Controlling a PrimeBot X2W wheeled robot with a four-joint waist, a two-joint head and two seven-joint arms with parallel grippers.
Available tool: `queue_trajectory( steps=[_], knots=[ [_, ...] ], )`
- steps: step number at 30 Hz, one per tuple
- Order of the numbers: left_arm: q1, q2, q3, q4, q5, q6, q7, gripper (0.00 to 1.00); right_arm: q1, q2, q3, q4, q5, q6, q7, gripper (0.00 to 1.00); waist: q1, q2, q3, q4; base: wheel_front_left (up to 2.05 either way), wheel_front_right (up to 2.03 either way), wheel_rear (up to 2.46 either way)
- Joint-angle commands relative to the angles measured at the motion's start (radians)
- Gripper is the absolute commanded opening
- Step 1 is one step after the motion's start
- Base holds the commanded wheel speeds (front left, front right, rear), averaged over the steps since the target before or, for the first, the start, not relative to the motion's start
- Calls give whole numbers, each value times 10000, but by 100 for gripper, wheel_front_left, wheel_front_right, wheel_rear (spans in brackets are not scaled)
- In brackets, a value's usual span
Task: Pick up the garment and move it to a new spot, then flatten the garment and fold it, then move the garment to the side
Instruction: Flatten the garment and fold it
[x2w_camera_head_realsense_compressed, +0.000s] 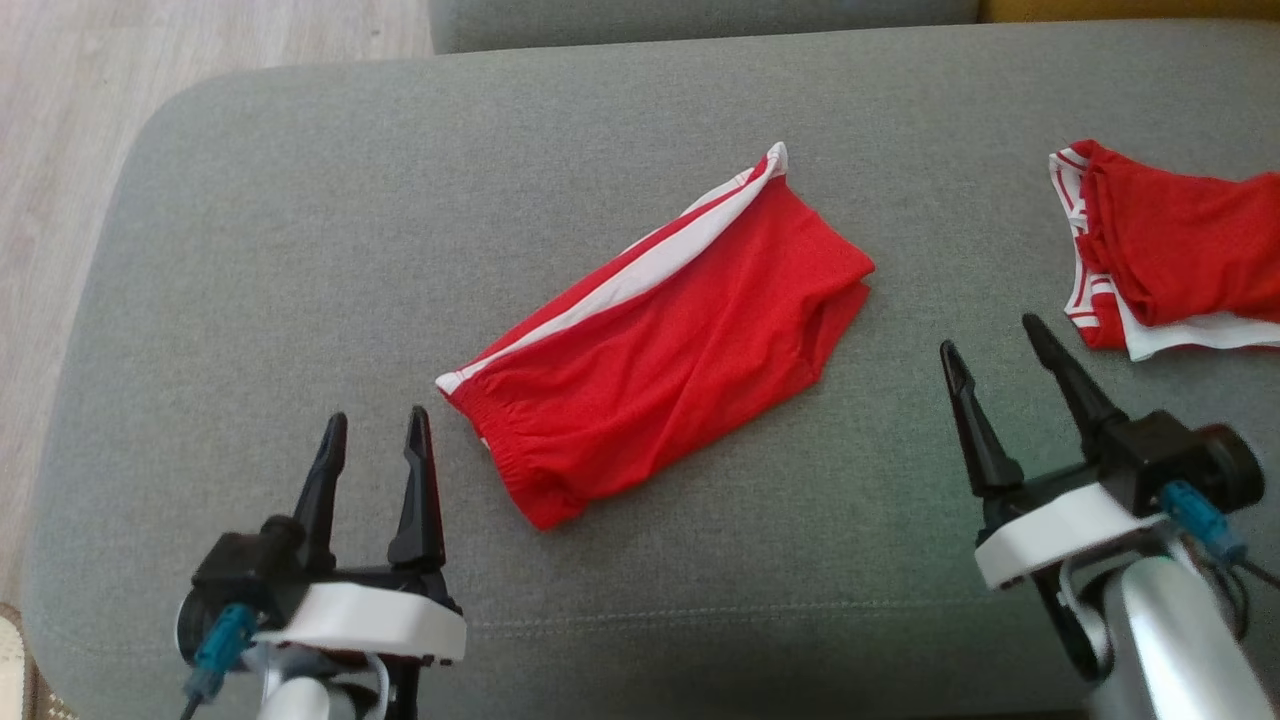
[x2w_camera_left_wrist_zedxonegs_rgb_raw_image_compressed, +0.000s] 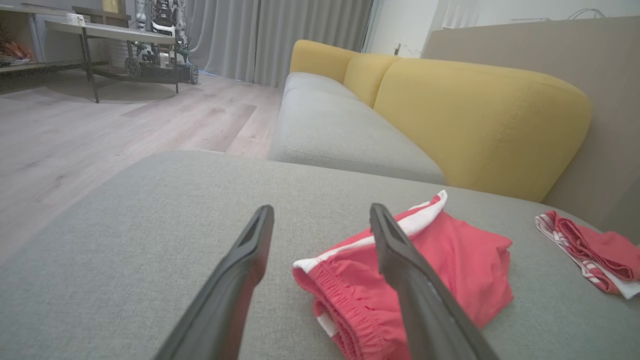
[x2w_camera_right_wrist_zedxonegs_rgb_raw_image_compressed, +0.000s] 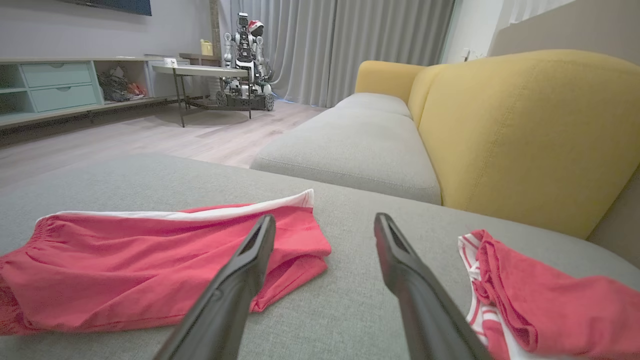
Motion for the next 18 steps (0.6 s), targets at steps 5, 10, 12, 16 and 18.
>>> queue_trajectory(
  steps=[5,10,12,16,18],
  knots=[
    [-280,-9,180,-336,-146,100,-120,100,-16,338,-47,-86,305,-4,-91,100,0,-1,40,65,0,0,0],
    [-419,-9,101,-245,-137,19,-120,100,-206,451,-171,437,648,-4,-91,100,0,-1,152,254,0,0,0],
    [-482,-9,63,-174,-116,-42,-120,100,-362,585,-317,928,1257,-4,-55,100,0,-1,251,376,0,0,0],
    [-624,-10,-57,-69,-283,-72,-120,100,-905,748,-448,1941,2814,-4,515,100,0,-1,529,704,0,0,0],
    [-709,-10,-135,-99,-558,-61,-120,100,-1197,785,-607,2374,3610,-4,829,100,0,-1,691,909,0,0,0]
  ],
)
